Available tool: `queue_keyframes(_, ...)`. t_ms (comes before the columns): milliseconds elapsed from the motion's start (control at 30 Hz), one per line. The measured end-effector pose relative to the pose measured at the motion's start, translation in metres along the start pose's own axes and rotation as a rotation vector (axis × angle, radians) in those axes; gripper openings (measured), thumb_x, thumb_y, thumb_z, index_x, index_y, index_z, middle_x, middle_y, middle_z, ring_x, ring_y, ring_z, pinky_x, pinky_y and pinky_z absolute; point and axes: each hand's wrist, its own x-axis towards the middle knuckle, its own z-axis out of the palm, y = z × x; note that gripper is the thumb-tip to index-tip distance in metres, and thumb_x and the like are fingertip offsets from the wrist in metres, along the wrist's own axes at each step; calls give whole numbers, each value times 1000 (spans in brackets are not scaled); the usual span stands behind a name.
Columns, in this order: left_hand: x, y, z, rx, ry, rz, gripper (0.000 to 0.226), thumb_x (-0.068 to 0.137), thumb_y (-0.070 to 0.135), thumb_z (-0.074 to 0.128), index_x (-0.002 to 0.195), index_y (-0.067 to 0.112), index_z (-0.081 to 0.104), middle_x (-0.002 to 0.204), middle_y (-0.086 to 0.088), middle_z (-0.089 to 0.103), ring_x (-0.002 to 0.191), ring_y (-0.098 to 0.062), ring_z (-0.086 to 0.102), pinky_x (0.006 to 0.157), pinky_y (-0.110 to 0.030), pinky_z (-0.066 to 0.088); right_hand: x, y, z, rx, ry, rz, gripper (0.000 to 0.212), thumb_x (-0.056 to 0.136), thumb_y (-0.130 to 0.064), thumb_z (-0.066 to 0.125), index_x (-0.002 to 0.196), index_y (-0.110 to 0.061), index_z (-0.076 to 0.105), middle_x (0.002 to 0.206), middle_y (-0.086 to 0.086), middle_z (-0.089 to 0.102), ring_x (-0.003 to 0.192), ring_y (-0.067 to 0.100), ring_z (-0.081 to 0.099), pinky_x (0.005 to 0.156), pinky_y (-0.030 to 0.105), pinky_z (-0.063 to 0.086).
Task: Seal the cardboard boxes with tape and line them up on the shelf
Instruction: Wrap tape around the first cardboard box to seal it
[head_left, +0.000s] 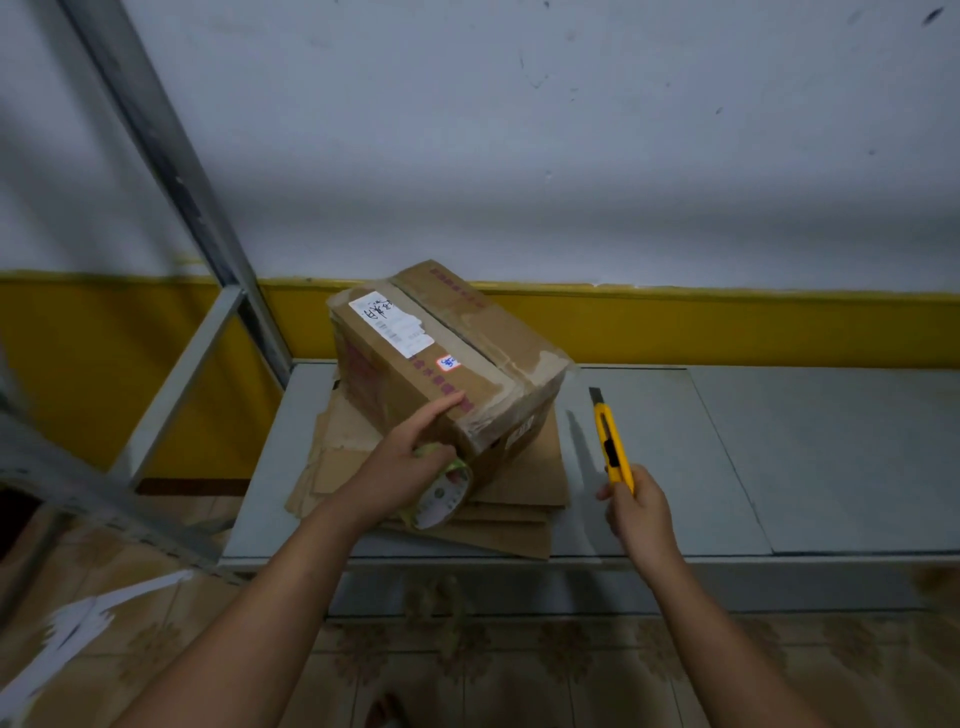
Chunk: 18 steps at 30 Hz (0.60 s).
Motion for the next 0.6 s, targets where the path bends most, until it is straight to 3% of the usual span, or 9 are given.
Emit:
queue_keyframes(100, 0, -1, -4, -11, 7, -17, 69, 99, 8, 64, 146, 57, 50, 151, 15, 47, 134, -9, 51, 105, -31, 53, -40, -58, -11, 0, -102, -241, 21, 105, -15, 52, 87, -18, 62, 57, -5, 52, 49, 13, 47, 49, 28, 39)
queue_keyframes(167, 0, -1, -5, -31, 4, -24, 70, 97, 6, 65, 145, 56, 52, 150, 13, 50, 130, -13, 58, 102, -39, 58, -66, -88, -17, -72, -172, -384, 12, 105, -22, 55, 100, -26, 64, 65, -8, 60, 53, 11, 53, 50, 18, 40)
queue_keyframes(267, -1, 1, -7, -30, 14, -20, 70, 95, 4, 65, 145, 52, 54, 141, 19, 56, 114, 7, 64, 91, -26, 60, -88, -115, -24, -196, -248, -470, 18, 104, -26, 56, 117, -37, 62, 73, -6, 66, 60, 13, 60, 51, 12, 39)
queue_keyframes(367, -2, 2, -6, -26, 2, -21, 70, 95, 3, 67, 149, 45, 53, 139, 18, 56, 110, 12, 63, 85, -12, 54, -96, -129, -24, -361, -352, -502, 20, 103, -37, 53, 120, -46, 59, 73, -8, 65, 62, 13, 62, 53, 25, 48)
queue_keyframes(500, 0, 3, -6, -102, -25, -51, 70, 97, -5, 61, 154, 34, 51, 146, 2, 52, 90, -17, 78, 74, -23, 60, -91, -147, -15, -509, -410, -531, 20, 104, -37, 52, 120, -47, 59, 73, -10, 65, 65, 10, 63, 60, 33, 53)
queue_keyframes(600, 2, 4, -8, -62, -46, -45, 70, 98, -4, 58, 157, 34, 48, 155, -5, 48, 86, -9, 77, 77, -23, 61, -86, -164, -9, -622, -428, -547, 16, 105, -36, 51, 118, -40, 60, 76, -9, 65, 66, 12, 62, 63, 38, 53)
